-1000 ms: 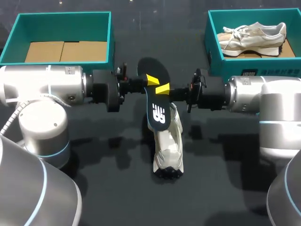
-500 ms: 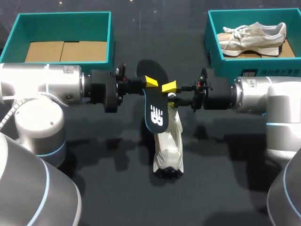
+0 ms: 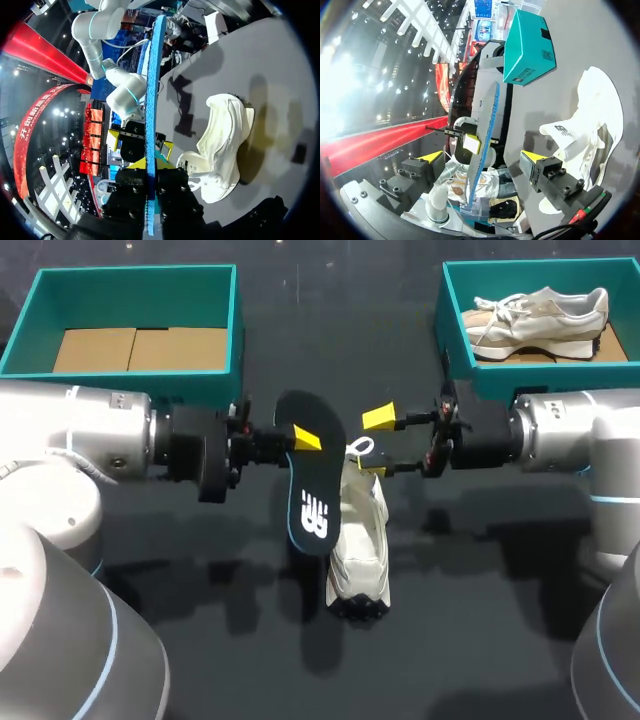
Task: Take the shoe out of the shoebox, open the shoe tongue, remove and reinsert the insole, then place the shoe into the shoebox
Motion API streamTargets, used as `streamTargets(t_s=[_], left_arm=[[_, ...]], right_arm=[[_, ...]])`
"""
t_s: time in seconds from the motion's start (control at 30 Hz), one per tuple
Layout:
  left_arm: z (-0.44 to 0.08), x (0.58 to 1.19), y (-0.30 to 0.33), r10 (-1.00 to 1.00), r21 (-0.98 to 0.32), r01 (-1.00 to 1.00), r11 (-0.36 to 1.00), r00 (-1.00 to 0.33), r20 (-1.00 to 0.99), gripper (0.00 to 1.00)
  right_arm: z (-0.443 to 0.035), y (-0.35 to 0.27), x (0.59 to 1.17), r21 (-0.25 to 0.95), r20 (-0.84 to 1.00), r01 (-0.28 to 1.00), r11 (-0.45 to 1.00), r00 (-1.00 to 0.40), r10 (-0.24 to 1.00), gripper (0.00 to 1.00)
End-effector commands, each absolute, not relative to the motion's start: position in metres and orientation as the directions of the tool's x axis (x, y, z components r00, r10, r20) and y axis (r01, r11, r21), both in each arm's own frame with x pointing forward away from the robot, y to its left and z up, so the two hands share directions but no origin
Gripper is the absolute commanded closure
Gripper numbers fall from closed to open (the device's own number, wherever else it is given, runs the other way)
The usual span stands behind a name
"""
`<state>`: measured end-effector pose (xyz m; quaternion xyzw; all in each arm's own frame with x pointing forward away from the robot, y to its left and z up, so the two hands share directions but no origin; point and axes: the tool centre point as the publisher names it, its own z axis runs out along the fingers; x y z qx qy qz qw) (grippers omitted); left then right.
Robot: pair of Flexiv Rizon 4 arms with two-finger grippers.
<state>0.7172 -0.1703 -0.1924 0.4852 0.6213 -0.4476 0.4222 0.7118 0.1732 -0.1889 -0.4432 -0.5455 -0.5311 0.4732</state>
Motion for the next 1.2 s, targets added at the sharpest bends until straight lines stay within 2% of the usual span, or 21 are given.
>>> streamTargets(t_s=[0.03, 0.1, 0.53, 0.67, 0.8, 0.87, 0.9, 1.2], left_arm=[[-0.186, 0.705, -0.161, 0.203, -0.249, 0.963, 0.107, -0.266, -0.942, 1.00], [-0.186, 0.703, -0.160, 0.179, -0.308, 0.948, 0.084, -0.318, -0.931, 1.00], [-0.186, 0.703, -0.160, 0.179, -0.308, 0.948, 0.084, -0.318, -0.931, 1.00], [-0.183, 0.685, -0.169, 0.185, -0.447, 0.893, 0.047, -0.447, -0.875, 1.00], [-0.182, 0.675, -0.173, 0.208, -0.503, 0.862, 0.060, -0.504, -0.838, 1.00], [-0.181, 0.668, -0.175, 0.222, -0.530, 0.846, 0.052, -0.527, -0.820, 1.00], [-0.181, 0.665, -0.175, 0.241, -0.486, 0.871, 0.069, -0.487, -0.839, 1.00], [-0.181, 0.665, -0.175, 0.241, -0.486, 0.871, 0.069, -0.487, -0.839, 1.00]], right_arm=[[-0.199, 0.135, 0.708, 0.384, 0.923, 0.918, 0.094, -0.381, -0.048, 0.00], [-0.203, 0.129, 0.706, 0.414, 0.910, 0.901, 0.127, -0.411, -0.053, 0.00], [-0.203, 0.129, 0.706, 0.414, 0.910, 0.901, 0.127, -0.411, -0.053, 0.00], [-0.200, 0.116, 0.694, 0.493, 0.840, 0.825, 0.277, -0.534, 0.093, 0.00], [-0.203, 0.092, 0.684, 0.582, 0.746, 0.750, 0.313, -0.646, 0.162, 0.00], [-0.206, 0.082, 0.678, 0.595, 0.651, 0.718, 0.361, -0.694, 0.307, 0.00], [-0.209, 0.078, 0.677, 0.558, 0.625, 0.738, 0.380, -0.675, 0.392, 0.00], [-0.209, 0.078, 0.677, 0.558, 0.625, 0.738, 0.380, -0.675, 0.392, 0.00]])
